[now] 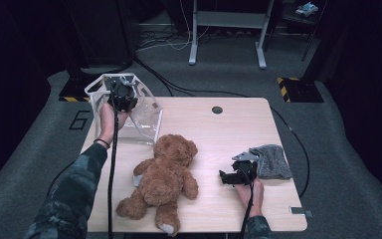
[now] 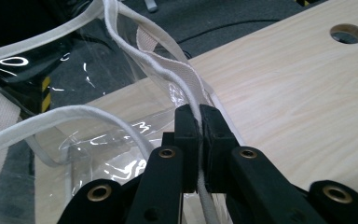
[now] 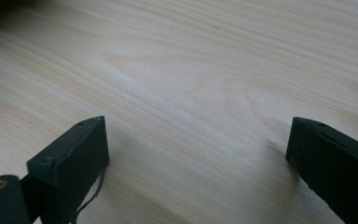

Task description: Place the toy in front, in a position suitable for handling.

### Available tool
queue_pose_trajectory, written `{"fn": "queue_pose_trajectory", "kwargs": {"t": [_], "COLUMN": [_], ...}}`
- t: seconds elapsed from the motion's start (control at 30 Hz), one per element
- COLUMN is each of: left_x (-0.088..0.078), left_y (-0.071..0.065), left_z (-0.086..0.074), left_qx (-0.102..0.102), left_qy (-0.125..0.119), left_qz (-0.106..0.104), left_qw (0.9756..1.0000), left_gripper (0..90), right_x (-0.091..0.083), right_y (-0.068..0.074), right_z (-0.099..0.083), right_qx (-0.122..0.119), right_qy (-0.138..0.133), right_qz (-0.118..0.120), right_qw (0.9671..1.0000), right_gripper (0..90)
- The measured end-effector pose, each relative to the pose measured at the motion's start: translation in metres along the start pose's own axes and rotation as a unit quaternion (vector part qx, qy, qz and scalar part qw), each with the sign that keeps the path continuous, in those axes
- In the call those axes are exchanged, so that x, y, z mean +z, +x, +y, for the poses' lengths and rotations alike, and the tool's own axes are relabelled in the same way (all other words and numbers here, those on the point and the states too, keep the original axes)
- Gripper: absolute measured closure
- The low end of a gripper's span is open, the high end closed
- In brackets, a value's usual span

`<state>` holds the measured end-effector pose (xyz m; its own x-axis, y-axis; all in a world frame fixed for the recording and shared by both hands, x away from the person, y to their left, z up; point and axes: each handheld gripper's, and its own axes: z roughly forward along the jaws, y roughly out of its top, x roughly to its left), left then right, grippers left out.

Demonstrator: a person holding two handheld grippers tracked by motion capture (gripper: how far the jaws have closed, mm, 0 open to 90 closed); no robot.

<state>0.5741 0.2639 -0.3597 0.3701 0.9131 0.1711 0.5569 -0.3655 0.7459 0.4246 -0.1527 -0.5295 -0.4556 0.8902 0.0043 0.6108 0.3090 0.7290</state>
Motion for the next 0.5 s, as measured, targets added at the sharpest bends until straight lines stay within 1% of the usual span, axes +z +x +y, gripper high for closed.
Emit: {"fn": "queue_pose_trajectory", "kwargs": {"t": [0.07,0.17,0.27,0.37,0.4,0.43,0.47,0.5], "left_x": [0.003,0.006,0.010,0.012,0.013,0.014,0.015,0.016], "left_y": [0.003,0.007,0.009,0.011,0.012,0.013,0.016,0.018], "left_z": [0.001,0.004,0.006,0.006,0.006,0.005,0.004,0.004], "left_qx": [-0.011,-0.013,-0.011,-0.002,-0.003,-0.009,-0.005,-0.001], "left_qy": [-0.002,0.000,0.002,0.005,0.006,0.003,0.004,0.005], "left_qz": [0.000,0.009,0.023,0.036,0.040,0.042,0.043,0.051], "left_qw": [0.9999,0.9999,0.9997,0.9993,0.9992,0.9991,0.9990,0.9987], "left_gripper": [86.4,86.3,86.0,85.9,85.9,85.8,85.8,85.8], "right_x": [0.000,0.000,0.000,0.000,0.000,0.000,0.000,0.000], "right_y": [0.000,0.000,0.000,0.000,0.000,0.000,0.000,0.000], "right_z": [0.000,0.000,0.000,0.000,0.000,0.000,0.000,0.000], "right_qx": [0.000,0.000,0.000,0.000,0.000,0.000,0.000,0.000], "right_qy": [0.000,0.000,0.000,0.000,0.000,0.000,0.000,0.000], "right_qz": [0.000,0.000,0.000,0.000,0.000,0.000,0.000,0.000], "right_qw": [1.0000,1.0000,1.0000,1.0000,1.0000,1.0000,1.0000,1.0000], "right_gripper": [5.0,5.0,5.0,5.0,5.1,5.1,5.1,5.1]}}
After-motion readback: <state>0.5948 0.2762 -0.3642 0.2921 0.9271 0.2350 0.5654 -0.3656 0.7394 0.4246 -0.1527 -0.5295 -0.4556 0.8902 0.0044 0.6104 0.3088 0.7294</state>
